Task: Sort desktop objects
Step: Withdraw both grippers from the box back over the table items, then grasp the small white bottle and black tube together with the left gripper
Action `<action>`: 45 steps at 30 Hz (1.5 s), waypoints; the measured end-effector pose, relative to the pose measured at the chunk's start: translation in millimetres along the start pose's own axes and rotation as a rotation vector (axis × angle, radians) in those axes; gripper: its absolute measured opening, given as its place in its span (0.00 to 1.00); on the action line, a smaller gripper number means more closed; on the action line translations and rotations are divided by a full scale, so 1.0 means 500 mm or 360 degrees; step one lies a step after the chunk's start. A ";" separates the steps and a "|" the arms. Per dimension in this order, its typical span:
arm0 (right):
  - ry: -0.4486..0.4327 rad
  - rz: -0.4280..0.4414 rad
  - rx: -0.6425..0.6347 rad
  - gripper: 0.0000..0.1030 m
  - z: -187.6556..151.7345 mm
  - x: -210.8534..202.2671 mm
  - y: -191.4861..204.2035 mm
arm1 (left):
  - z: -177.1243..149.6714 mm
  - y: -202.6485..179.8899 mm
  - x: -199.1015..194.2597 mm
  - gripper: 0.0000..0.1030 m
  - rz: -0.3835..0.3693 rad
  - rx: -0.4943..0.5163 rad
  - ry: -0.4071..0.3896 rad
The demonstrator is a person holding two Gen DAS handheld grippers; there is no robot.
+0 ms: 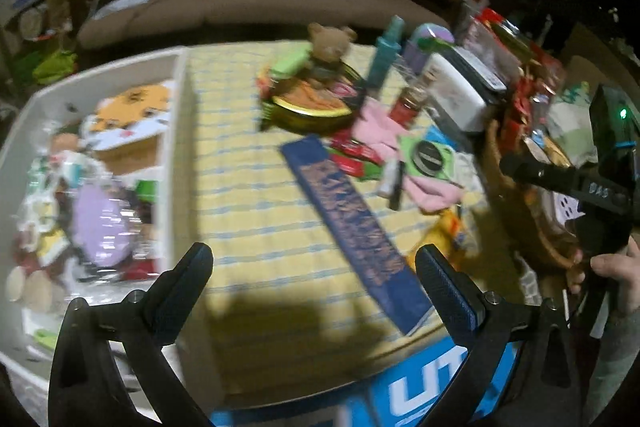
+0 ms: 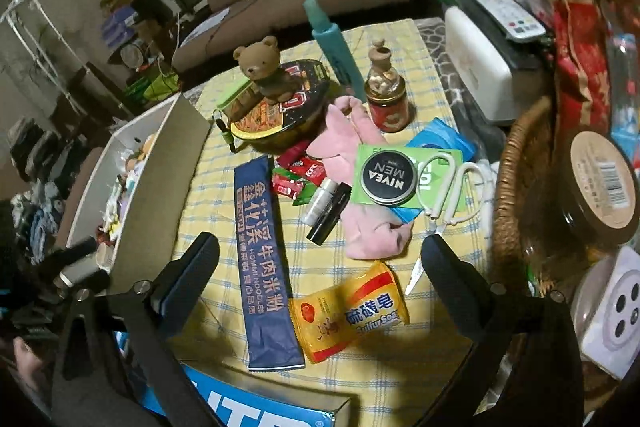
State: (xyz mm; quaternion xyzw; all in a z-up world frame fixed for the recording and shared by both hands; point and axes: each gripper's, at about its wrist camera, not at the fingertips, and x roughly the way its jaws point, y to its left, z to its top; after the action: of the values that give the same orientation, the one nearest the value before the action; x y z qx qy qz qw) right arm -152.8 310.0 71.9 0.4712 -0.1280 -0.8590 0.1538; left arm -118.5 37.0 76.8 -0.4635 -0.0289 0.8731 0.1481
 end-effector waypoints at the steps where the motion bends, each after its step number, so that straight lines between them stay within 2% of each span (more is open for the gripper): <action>1: -0.0009 0.0015 0.0007 0.97 0.003 -0.004 -0.005 | 0.004 -0.013 0.017 1.00 -0.0042 0.0009 0.0017; 4: -0.0022 0.0056 0.0025 0.97 0.005 -0.008 -0.011 | 0.022 -0.053 0.076 1.00 -0.0229 0.0030 0.0069; 5: -0.0013 0.0078 0.0036 0.97 0.004 -0.004 -0.015 | 0.030 -0.071 0.100 1.00 -0.0243 0.0073 0.0092; 8: 0.0009 0.0096 0.0058 0.97 0.001 0.004 -0.027 | 0.048 -0.133 0.172 1.00 -0.0145 0.0282 0.0147; 11: 0.0025 0.0127 0.0094 0.95 0.000 0.011 -0.044 | 0.073 -0.156 0.237 0.95 -0.0167 0.0294 0.0230; 15: 0.0030 0.0159 0.0122 0.92 0.000 0.014 -0.066 | 0.098 -0.183 0.282 0.78 -0.0114 0.0369 0.0219; 19: 0.0030 0.0186 0.0168 0.92 -0.001 0.017 -0.091 | 0.106 -0.213 0.327 0.76 -0.0099 0.0509 0.0260; 21: 0.0043 0.0196 0.0181 0.92 -0.003 0.022 -0.102 | 0.107 -0.226 0.349 0.71 -0.0073 0.0590 0.0285; 26: 0.0060 0.0204 0.0208 0.92 -0.008 0.031 -0.123 | 0.101 -0.232 0.400 0.67 -0.0065 0.0639 0.0375; 29: 0.0063 0.0202 0.0205 0.92 -0.008 0.032 -0.128 | 0.092 -0.240 0.404 0.67 -0.0015 0.0697 0.0347; 30: 0.0064 0.0200 0.0204 0.92 -0.009 0.033 -0.129 | 0.092 -0.239 0.404 0.63 -0.0012 0.0692 0.0348; 31: 0.0065 0.0199 0.0204 0.92 -0.009 0.033 -0.130 | 0.094 -0.236 0.401 0.54 -0.0001 0.0686 0.0340; 32: 0.0066 0.0199 0.0205 0.92 -0.009 0.034 -0.130 | 0.099 -0.230 0.395 0.34 0.0035 0.0674 0.0312; 34: 0.0065 0.0198 0.0210 0.92 -0.009 0.034 -0.131 | 0.108 -0.209 0.383 0.34 -0.0017 0.0572 0.0286; 38: 0.0065 0.0195 0.0211 0.92 -0.008 0.035 -0.126 | 0.098 -0.185 0.355 0.34 -0.0069 0.0518 0.0230; 45: 0.0054 0.0226 0.0196 0.92 -0.003 0.031 -0.100 | 0.094 -0.140 0.250 0.34 -0.0235 0.0334 0.0153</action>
State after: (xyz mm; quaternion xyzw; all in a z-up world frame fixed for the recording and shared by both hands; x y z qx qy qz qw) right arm -166.6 349.9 41.1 0.4840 -0.2111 -0.8283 0.1872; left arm -206.7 143.6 16.7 -0.4833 0.0357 0.8350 0.2608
